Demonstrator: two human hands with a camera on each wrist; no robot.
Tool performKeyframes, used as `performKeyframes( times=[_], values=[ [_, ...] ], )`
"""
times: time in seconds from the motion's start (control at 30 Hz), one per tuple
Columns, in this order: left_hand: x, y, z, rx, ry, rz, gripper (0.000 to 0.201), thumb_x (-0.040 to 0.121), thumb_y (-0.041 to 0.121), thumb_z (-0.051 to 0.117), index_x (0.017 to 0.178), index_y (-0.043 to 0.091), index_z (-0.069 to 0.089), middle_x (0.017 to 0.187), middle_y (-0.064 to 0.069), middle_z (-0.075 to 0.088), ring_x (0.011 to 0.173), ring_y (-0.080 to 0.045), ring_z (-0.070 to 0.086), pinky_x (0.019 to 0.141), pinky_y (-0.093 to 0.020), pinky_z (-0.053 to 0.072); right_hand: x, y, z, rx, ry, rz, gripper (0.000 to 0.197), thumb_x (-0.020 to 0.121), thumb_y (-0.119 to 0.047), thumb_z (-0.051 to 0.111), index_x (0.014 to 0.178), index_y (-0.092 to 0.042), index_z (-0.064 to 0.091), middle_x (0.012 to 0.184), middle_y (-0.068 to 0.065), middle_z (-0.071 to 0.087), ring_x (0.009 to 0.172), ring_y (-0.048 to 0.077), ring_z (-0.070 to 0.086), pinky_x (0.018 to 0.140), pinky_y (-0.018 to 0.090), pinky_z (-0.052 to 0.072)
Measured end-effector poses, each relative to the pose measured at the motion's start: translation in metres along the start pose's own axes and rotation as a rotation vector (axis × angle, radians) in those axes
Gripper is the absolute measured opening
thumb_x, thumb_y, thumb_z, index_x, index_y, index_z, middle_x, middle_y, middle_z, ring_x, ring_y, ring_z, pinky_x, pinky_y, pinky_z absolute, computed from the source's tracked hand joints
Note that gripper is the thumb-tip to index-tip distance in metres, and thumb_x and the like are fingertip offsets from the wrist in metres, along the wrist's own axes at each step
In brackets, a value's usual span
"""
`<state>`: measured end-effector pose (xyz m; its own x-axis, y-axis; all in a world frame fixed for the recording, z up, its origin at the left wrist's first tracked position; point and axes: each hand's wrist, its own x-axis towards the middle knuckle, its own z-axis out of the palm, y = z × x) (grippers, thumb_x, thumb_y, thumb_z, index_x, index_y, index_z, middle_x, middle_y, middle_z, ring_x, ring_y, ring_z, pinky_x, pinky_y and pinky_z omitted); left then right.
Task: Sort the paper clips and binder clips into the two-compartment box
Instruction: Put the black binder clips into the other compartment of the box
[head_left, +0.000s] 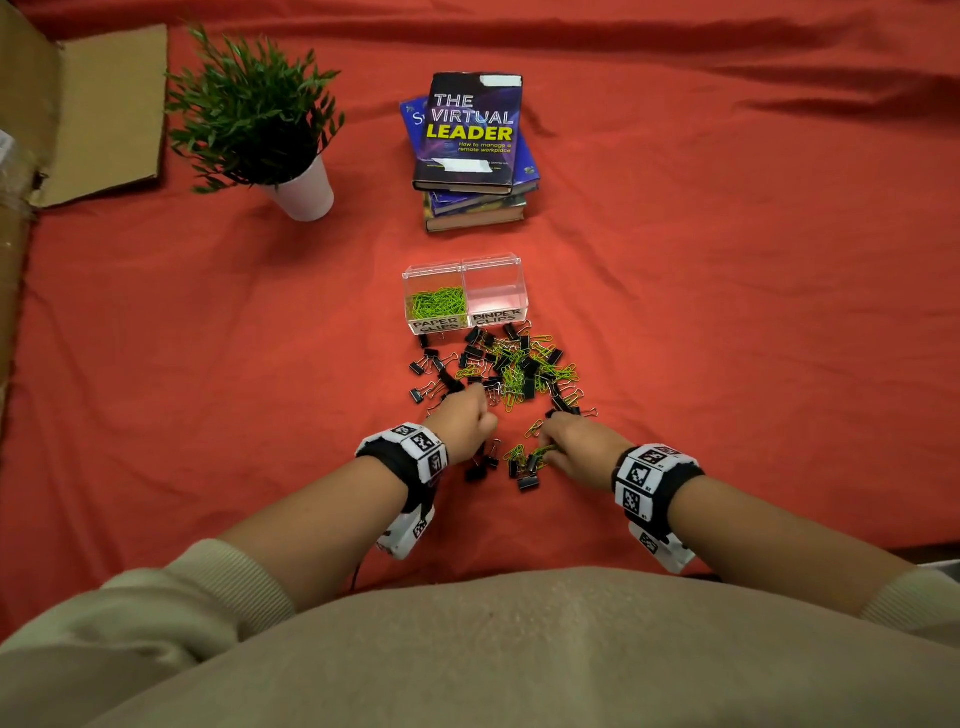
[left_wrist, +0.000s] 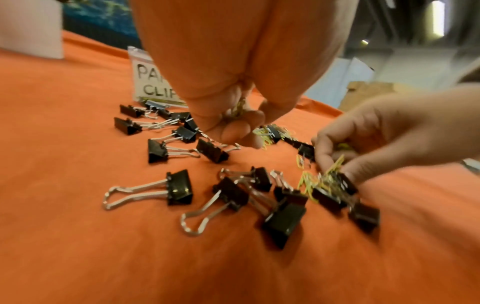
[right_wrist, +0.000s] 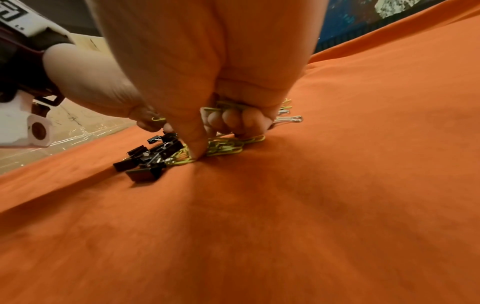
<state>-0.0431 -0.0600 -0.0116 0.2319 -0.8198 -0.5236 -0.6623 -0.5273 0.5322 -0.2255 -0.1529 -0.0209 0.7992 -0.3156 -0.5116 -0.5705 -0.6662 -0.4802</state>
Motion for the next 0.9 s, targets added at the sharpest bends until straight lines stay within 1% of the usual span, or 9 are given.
performKeyframes(
  times=[0.1, 0.17, 0.2, 0.27, 0.37, 0.53, 0.7, 0.8, 0.9],
  values=[
    [-0.002, 0.002, -0.007, -0.12, 0.044, -0.02, 0.014, 0.09, 0.017, 0.049, 0.08, 0.017, 0.041, 0.068, 0.002, 0.047, 0.061, -0.016, 0.042, 0.057, -0.032, 0.037, 0.002, -0.002, -0.001, 0.127, 0.026, 0.018, 0.003, 0.092, -0.017, 0.054, 0.092, -0.014, 0.054, 0.098, -0.001, 0.041, 0.087, 0.014, 0.046, 0.085, 0.027, 0.04],
    [-0.002, 0.005, -0.009, -0.153, 0.033, -0.026, 0.006, 0.092, 0.018, 0.048, 0.086, 0.019, 0.046, 0.07, 0.004, 0.048, 0.058, -0.013, 0.042, 0.056, -0.031, 0.037, 0.004, -0.004, -0.006, 0.207, 0.063, 0.054, 0.01, 0.092, -0.018, 0.055, 0.097, -0.009, 0.057, 0.098, 0.0, 0.042, 0.088, 0.014, 0.047, 0.086, 0.027, 0.04],
    [-0.002, 0.007, -0.009, -0.168, 0.02, -0.035, 0.004, 0.093, 0.019, 0.046, 0.093, 0.019, 0.049, 0.07, 0.005, 0.048, 0.055, -0.012, 0.041, 0.052, -0.029, 0.035, 0.005, -0.004, -0.009, 0.237, 0.073, 0.074, 0.011, 0.092, -0.018, 0.056, 0.097, -0.009, 0.058, 0.097, 0.0, 0.045, 0.087, 0.014, 0.049, 0.084, 0.027, 0.041],
    [-0.002, 0.01, -0.007, -0.196, -0.012, -0.058, 0.016, 0.096, 0.018, 0.041, 0.103, 0.021, 0.055, 0.065, 0.006, 0.047, 0.048, -0.011, 0.039, 0.046, -0.025, 0.031, 0.005, -0.004, -0.018, 0.303, 0.074, 0.115, 0.008, 0.092, -0.021, 0.056, 0.093, -0.014, 0.057, 0.091, 0.001, 0.055, 0.084, 0.017, 0.054, 0.078, 0.029, 0.043],
    [-0.002, 0.012, -0.002, -0.246, -0.067, -0.044, 0.028, 0.096, 0.014, 0.036, 0.097, 0.02, 0.063, 0.063, 0.001, 0.049, 0.041, -0.011, 0.033, 0.041, -0.022, 0.026, 0.002, 0.003, -0.026, 0.59, 0.061, 0.161, 0.007, 0.091, -0.023, 0.059, 0.089, -0.016, 0.058, 0.09, 0.004, 0.069, 0.083, 0.02, 0.063, 0.079, 0.035, 0.048],
    [-0.005, 0.019, 0.005, -0.433, -0.137, -0.096, 0.033, 0.096, 0.012, 0.033, 0.075, 0.02, 0.057, 0.065, 0.003, 0.05, 0.051, -0.011, 0.045, 0.046, -0.021, 0.036, -0.005, 0.007, -0.035, 1.097, 0.034, 0.232, 0.011, 0.091, -0.006, 0.056, 0.085, -0.016, 0.055, 0.074, 0.001, 0.066, 0.055, 0.008, 0.051, 0.048, 0.018, 0.037],
    [-0.006, 0.029, 0.02, -0.028, -0.11, 0.036, 0.016, 0.089, 0.032, 0.053, 0.079, 0.019, 0.051, 0.079, -0.002, 0.058, 0.071, -0.019, 0.052, 0.068, -0.033, 0.047, -0.008, 0.013, -0.028, 1.405, 0.038, 0.278, 0.022, 0.09, 0.003, 0.04, 0.079, -0.011, 0.052, 0.06, 0.003, 0.059, 0.047, 0.01, 0.047, 0.039, 0.018, 0.032],
    [-0.008, 0.031, 0.03, 0.23, -0.122, 0.158, 0.031, 0.082, 0.044, 0.063, 0.092, 0.018, 0.052, 0.092, -0.002, 0.06, 0.084, -0.021, 0.056, 0.074, -0.034, 0.047, -0.007, 0.011, -0.025, 1.477, 0.043, 0.306, 0.025, 0.084, 0.003, 0.031, 0.075, -0.011, 0.05, 0.055, 0.002, 0.055, 0.044, 0.01, 0.045, 0.039, 0.019, 0.031],
    [-0.007, 0.027, 0.035, 0.411, -0.13, 0.234, 0.038, 0.085, 0.04, 0.062, 0.107, 0.011, 0.052, 0.11, -0.01, 0.06, 0.102, -0.028, 0.057, 0.083, -0.038, 0.047, -0.006, 0.008, -0.023, 1.447, 0.034, 0.32, 0.024, 0.084, -0.001, 0.031, 0.074, -0.011, 0.05, 0.054, 0.001, 0.053, 0.043, 0.009, 0.044, 0.038, 0.019, 0.03]
  ],
)
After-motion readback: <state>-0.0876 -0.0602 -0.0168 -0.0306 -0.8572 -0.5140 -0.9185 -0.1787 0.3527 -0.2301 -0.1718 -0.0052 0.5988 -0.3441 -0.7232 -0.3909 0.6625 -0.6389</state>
